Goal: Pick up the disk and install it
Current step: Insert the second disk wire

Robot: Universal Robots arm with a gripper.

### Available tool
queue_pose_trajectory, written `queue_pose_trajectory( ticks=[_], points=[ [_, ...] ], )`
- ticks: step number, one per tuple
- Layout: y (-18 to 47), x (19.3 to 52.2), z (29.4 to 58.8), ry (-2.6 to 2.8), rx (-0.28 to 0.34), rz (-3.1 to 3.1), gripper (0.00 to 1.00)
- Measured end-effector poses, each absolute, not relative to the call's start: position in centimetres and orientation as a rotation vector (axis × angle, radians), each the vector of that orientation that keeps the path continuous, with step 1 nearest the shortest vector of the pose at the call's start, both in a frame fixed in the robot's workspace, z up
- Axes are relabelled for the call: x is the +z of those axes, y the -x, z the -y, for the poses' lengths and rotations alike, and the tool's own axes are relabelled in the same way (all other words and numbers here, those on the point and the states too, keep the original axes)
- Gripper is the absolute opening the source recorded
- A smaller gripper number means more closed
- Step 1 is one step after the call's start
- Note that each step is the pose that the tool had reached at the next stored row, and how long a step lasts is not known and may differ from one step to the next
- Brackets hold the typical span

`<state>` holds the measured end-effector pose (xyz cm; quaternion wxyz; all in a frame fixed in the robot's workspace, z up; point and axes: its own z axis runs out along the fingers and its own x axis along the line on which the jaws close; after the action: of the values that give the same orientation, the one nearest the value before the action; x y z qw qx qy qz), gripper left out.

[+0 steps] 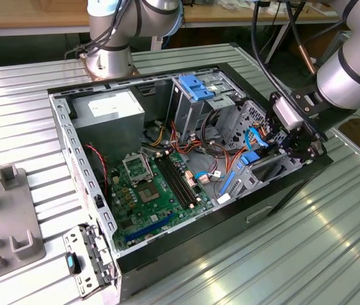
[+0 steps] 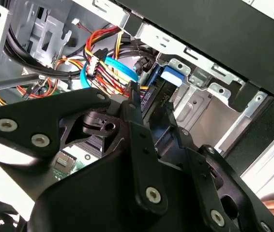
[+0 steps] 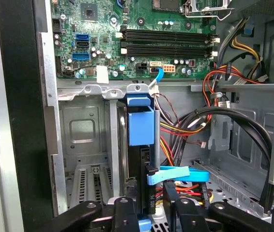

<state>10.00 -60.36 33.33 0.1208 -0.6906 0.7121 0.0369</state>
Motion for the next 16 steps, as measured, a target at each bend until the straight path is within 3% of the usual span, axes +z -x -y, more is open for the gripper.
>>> queue_pose_trajectory(
  ticks=[7, 11, 16],
  points=[
    [-10.0, 35.9, 60.3, 2.017, 0.107, -2.080, 0.36],
    [-10.0, 39.3, 60.3, 2.015, 0.100, -2.076, 0.36],
    [-9.7, 39.4, 60.2, 2.015, 0.099, -2.076, 0.36]
  ],
)
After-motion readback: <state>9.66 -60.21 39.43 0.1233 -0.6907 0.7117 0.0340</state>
